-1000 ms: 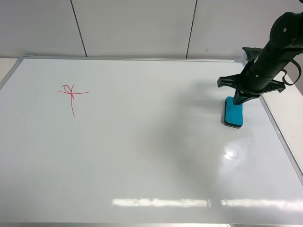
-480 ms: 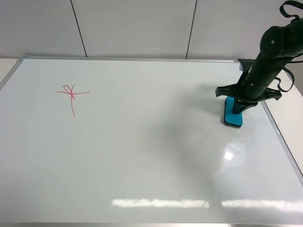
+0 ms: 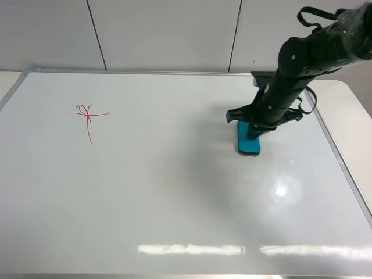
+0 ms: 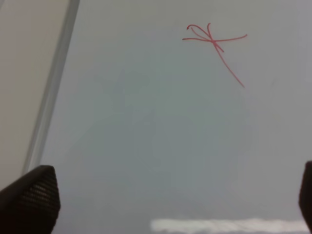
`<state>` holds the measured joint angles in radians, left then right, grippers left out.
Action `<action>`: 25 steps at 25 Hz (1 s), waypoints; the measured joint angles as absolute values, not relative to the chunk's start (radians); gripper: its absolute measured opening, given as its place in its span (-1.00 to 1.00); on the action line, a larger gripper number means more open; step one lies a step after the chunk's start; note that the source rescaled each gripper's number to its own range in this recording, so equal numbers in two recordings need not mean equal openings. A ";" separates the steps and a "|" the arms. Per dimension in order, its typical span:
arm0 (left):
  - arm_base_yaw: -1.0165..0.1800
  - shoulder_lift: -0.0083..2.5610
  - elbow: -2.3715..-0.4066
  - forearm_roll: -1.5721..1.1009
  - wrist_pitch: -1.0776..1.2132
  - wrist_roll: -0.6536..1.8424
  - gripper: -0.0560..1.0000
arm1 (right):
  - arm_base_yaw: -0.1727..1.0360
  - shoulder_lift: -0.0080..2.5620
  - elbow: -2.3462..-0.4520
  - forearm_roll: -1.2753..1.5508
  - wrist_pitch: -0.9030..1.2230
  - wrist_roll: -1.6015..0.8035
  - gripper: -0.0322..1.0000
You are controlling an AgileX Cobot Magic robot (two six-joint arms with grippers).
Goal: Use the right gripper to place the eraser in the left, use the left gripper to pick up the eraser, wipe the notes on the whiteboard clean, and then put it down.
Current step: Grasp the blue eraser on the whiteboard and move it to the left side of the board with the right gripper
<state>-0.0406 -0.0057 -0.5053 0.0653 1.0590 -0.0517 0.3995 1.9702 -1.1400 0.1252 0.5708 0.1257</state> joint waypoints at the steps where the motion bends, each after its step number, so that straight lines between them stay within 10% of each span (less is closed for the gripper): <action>1: -0.041 -0.006 -0.505 0.065 1.059 -0.052 1.00 | 0.428 1.977 -1.141 0.155 0.567 0.108 -0.93; 25: -0.041 -0.006 -0.505 0.065 1.059 -0.052 1.00 | 0.929 2.436 -1.785 0.808 0.648 -0.030 -0.93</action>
